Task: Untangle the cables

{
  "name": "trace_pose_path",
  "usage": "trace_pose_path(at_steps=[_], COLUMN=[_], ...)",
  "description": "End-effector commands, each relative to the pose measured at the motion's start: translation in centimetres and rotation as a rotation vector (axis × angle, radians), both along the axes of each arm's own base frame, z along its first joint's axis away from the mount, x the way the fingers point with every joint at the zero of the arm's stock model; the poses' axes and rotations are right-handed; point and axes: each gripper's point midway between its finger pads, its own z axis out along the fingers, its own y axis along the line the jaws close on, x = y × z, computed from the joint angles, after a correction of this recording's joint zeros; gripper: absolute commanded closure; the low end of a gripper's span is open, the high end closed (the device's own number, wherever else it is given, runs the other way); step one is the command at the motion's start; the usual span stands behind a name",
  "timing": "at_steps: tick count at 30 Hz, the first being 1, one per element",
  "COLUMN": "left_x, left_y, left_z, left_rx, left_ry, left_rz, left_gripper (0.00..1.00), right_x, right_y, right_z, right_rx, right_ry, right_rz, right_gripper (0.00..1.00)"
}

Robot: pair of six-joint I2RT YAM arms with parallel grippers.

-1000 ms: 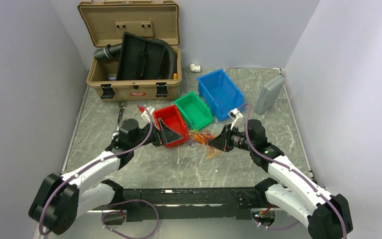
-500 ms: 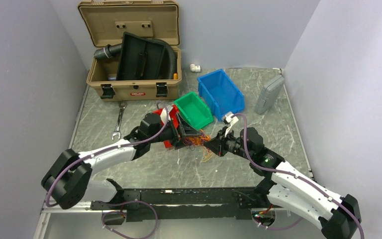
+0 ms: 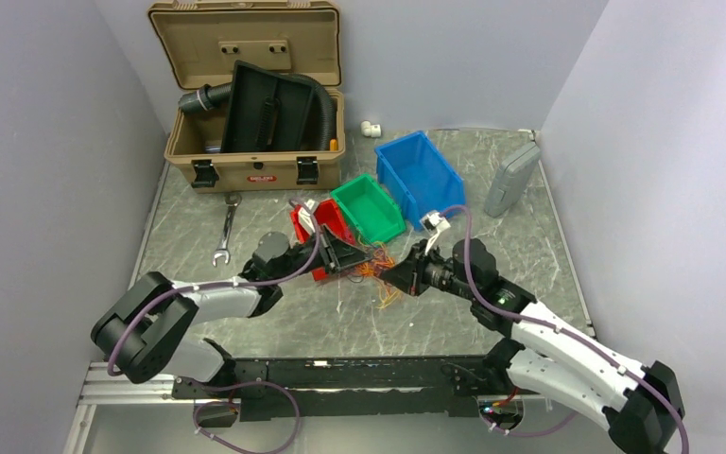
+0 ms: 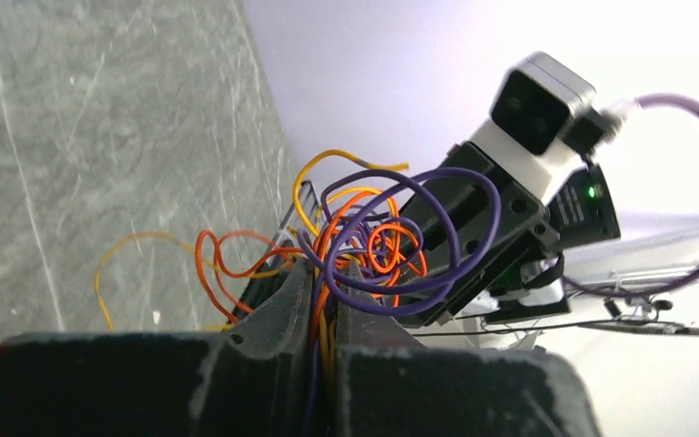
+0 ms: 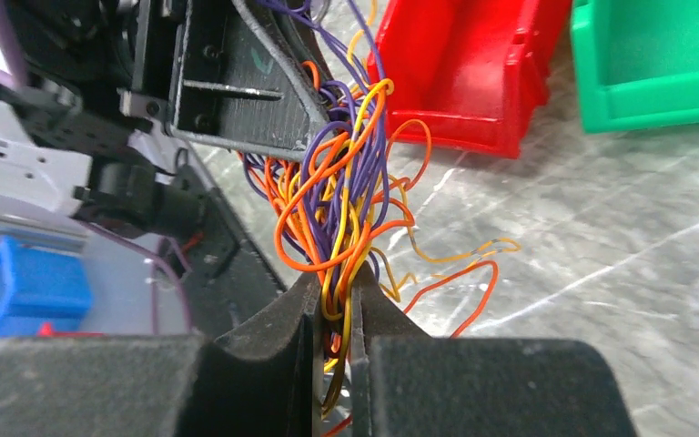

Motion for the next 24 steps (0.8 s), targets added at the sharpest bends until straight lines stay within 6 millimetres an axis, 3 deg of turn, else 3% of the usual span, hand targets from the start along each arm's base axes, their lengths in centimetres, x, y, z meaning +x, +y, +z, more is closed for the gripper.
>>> trace_pose_path(at_steps=[1,5,8,10,12,14,15,18,20,22,24], left_x=[0.7,0.0,-0.7,-0.6,0.4,1.0,1.1,2.1,3.0,3.2,3.2], left_y=[2.7,3.5,4.4,5.0,5.5,5.9,6.2,7.0,7.3,7.2,7.0], left_z=[5.8,6.8,7.4,7.4,6.8,6.6,6.6,6.3,5.3,5.1,4.8], left_rx=[-0.157,-0.122,-0.075,-0.006,0.115,0.211,0.238,0.289,0.359,0.403,0.443], left_ry=[-0.446,-0.693,-0.867,-0.937,-0.961,-0.981,-0.98,-0.905,-0.752,-0.661,-0.556], left_rz=[0.117,0.14,0.172,0.202,0.231,0.238,0.245,0.297,0.298,0.273,0.246], left_gripper=[1.0,1.0,1.0,1.0,1.0,1.0,1.0,1.0,1.0,1.0,1.0], right_x=[-2.3,-4.0,-3.7,-3.1,-2.7,-2.4,-2.4,-2.1,-0.9,1.5,1.9], right_y=[2.8,3.9,3.0,1.5,-0.1,-1.0,-1.1,-0.7,-0.4,-1.2,-2.6], right_z=[3.1,4.2,5.8,6.9,8.2,8.8,9.1,8.7,8.6,7.1,5.7], right_rx=[0.131,0.289,0.473,0.6,0.702,0.749,0.753,0.667,0.536,0.255,-0.007], right_ry=[0.22,0.453,0.556,0.629,0.614,0.608,0.593,0.5,0.359,0.115,0.001], right_rz=[0.138,0.289,0.316,0.301,0.304,0.305,0.316,0.332,0.287,0.101,-0.035], right_gripper=[1.0,1.0,1.0,0.94,0.77,0.4,0.29,0.1,0.08,0.05,0.07])
